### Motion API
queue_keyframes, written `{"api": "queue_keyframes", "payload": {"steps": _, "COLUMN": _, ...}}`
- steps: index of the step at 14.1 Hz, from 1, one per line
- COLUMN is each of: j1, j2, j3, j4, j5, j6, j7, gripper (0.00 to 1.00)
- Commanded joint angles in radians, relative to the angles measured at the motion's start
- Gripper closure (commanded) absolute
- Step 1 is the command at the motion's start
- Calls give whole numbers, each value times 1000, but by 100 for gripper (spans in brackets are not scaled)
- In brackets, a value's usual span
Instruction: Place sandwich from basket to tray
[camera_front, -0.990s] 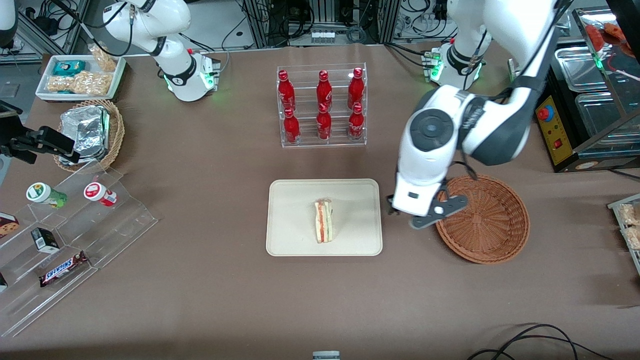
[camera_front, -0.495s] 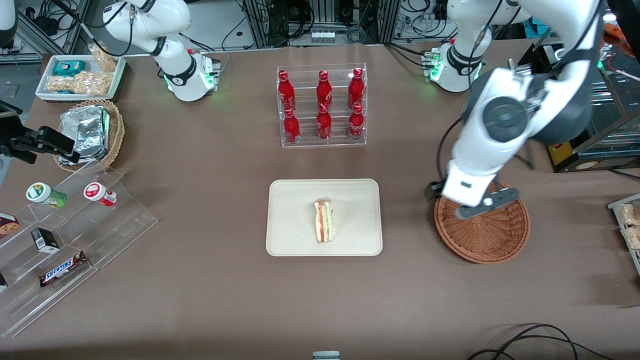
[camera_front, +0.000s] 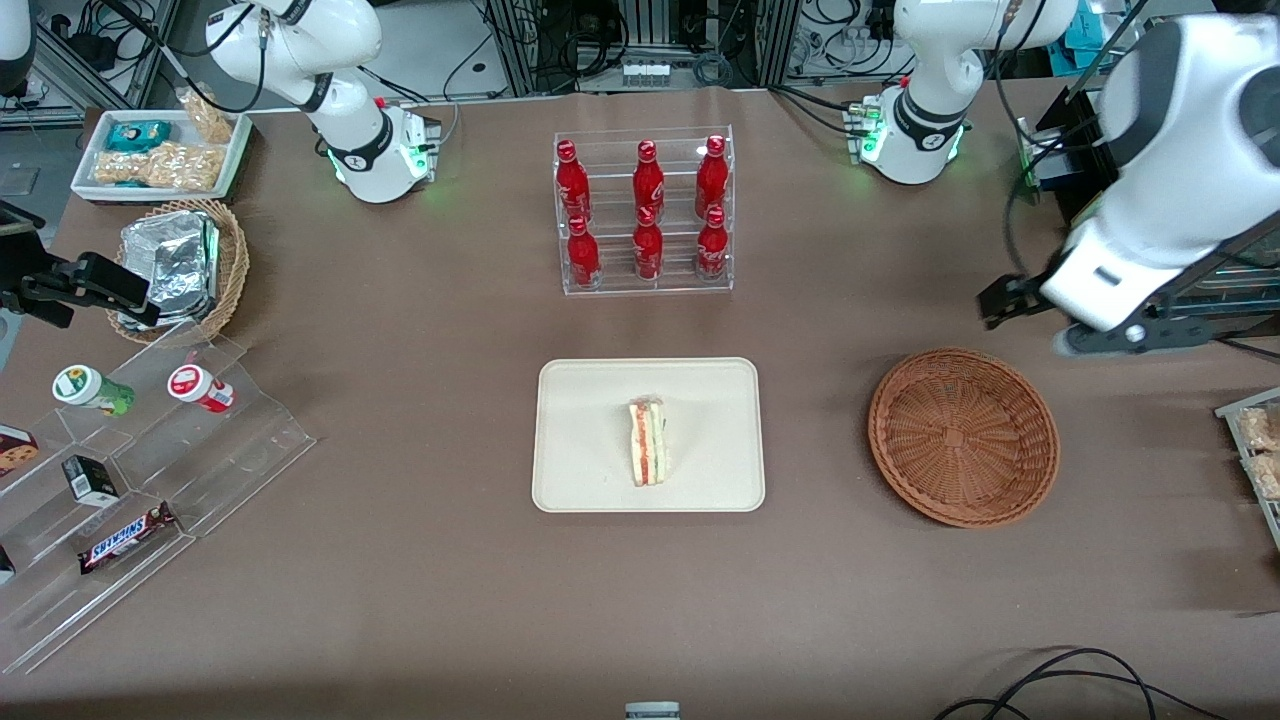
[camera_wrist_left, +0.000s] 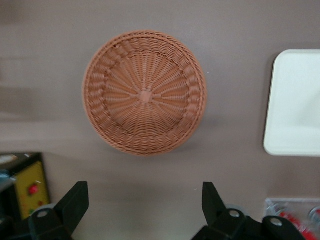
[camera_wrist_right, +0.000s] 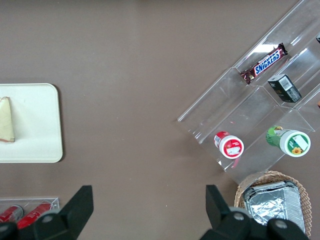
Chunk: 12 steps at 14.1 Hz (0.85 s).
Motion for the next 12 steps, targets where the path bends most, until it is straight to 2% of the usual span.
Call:
{"api": "queue_keyframes", "payload": {"steps": 1, "j1": -26, "j2": 23, "j3": 35, "j4": 77, "j5": -9, "j6": -30, "j7": 105, "gripper": 0}}
{"api": "queue_keyframes", "payload": {"steps": 4, "j1": -17, "j2": 109, "j3": 35, "j4": 200, "j5": 2, "j6": -33, "j7": 102, "gripper": 0}}
{"api": "queue_keyframes", "payload": {"steps": 8, "j1": -15, "j2": 97, "j3": 78, "j4": 203, "j5": -56, "j6": -81, "j7": 140, "gripper": 0}}
{"api": "queue_keyframes", "payload": {"steps": 12, "j1": -3, "j2": 84, "j3": 78, "j4": 203, "j5": -62, "j6": -104, "j7": 162, "gripper": 0}}
